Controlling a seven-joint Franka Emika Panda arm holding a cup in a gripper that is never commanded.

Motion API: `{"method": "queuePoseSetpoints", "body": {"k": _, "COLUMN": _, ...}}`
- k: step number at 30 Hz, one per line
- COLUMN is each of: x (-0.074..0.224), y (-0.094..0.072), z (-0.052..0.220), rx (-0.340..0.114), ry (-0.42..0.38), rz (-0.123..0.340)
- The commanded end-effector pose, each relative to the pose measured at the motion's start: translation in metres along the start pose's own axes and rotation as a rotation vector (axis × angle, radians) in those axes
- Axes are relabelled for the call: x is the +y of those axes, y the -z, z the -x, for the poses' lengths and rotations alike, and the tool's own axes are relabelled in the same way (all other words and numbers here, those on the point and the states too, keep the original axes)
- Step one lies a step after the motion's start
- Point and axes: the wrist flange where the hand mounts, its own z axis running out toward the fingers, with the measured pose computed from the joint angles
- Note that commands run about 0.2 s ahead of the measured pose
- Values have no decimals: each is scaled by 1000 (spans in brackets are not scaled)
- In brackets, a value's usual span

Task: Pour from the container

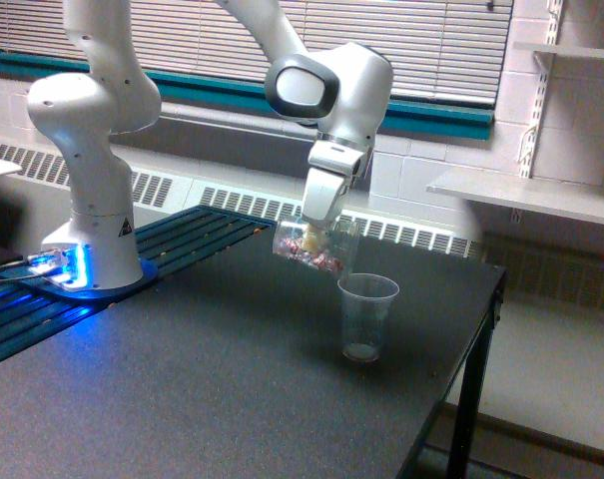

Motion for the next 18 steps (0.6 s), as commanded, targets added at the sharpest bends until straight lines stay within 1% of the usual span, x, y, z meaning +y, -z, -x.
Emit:
{"method": "queuePoseSetpoints", "body": {"k": 1, "x": -4, "y": 1, "z": -2, "rx": 1, "ry": 37, "rz": 18}}
{"method": "queuePoseSetpoints", "body": {"k": 4, "x": -6, "y": 1, "z": -1, "rx": -5, "ry": 55, "rz": 26}}
{"method": "queuePoseSetpoints", "body": {"k": 7, "x": -7, "y": 2, "z": -3, "rx": 0, "ry": 57, "rz": 32}}
{"method": "queuePoseSetpoints", "body": {"k": 13, "x": -12, "y": 4, "z": -4, "rx": 0, "ry": 68, "rz": 29}}
{"method": "queuePoseSetpoints", "body": {"k": 18, "x": -15, "y": 3, "z": -2, "rx": -2, "ry": 79, "rz": 37}}
